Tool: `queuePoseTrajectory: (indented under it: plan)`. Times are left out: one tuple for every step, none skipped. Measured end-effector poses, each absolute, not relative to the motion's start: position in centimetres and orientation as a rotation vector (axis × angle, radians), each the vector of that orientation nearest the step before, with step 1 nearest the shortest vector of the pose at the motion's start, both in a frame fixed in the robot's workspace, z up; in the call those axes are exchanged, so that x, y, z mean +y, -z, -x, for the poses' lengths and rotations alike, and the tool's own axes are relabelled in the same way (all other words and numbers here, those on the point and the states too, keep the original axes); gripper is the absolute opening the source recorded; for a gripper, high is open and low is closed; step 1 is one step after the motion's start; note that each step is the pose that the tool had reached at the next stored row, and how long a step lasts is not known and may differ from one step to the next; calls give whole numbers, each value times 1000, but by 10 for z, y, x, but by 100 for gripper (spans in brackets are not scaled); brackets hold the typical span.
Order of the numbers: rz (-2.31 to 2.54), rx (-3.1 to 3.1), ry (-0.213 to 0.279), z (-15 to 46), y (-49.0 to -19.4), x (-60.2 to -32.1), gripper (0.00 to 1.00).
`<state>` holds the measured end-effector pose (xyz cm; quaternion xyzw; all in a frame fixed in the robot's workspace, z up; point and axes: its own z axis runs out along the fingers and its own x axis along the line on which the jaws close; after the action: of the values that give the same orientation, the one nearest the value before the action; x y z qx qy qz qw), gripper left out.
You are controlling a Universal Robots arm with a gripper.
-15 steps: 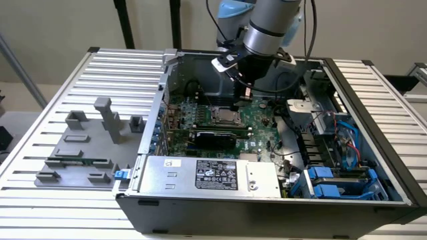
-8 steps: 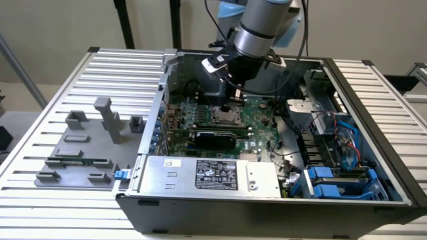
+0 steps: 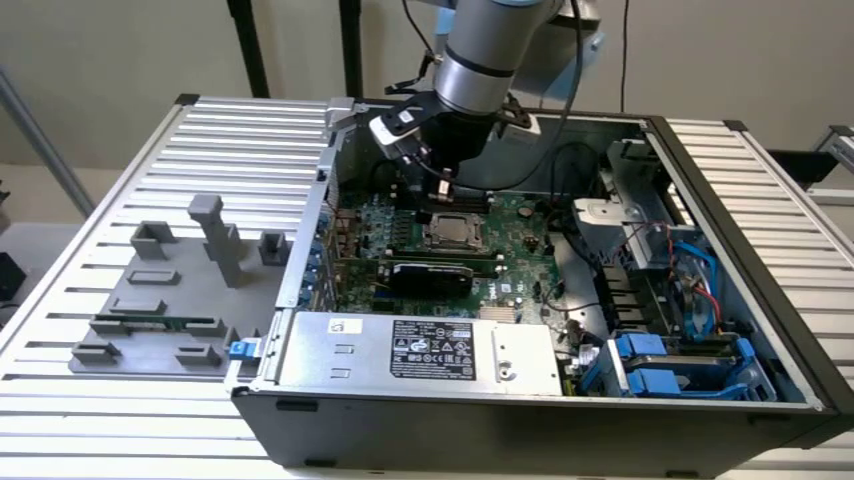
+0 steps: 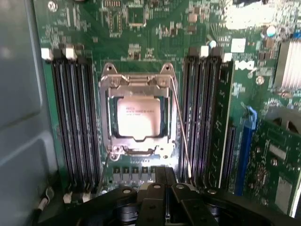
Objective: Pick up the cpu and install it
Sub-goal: 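Close the cpu cover, then install the first cpu locking lever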
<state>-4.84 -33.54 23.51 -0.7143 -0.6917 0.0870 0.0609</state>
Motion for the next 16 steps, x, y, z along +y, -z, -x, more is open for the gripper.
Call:
queuePoseTrajectory:
  plan:
    - [2161, -2093, -263, 52, -235, -335, 11]
    - [2161, -2093, -263, 55, -235, -335, 11]
    - [2161, -2093, -264, 57, -235, -335, 11]
    - [2161, -2093, -264, 58, -235, -335, 11]
    - [2161, -2093, -264, 58, -235, -335, 11]
    - [2161, -2093, -264, 58, -235, -335, 11]
    - [2161, -2093, -264, 58, -235, -335, 11]
    - [2161, -2093, -264, 58, -235, -335, 11]
    - [2161, -2093, -264, 58, -235, -335, 11]
    - [2161, -2093, -264, 58, -235, -335, 11]
    - [2161, -2093, -264, 58, -235, -335, 11]
    - [2161, -2093, -264, 58, -235, -335, 11]
    - [2161, -2093, -264, 58, -235, -335, 11]
    - [2161, -2093, -264, 58, -235, -335, 11]
    - [2161, -2093, -264, 58, -235, -335, 11]
    - [2161, -2093, -264, 58, -235, -335, 11]
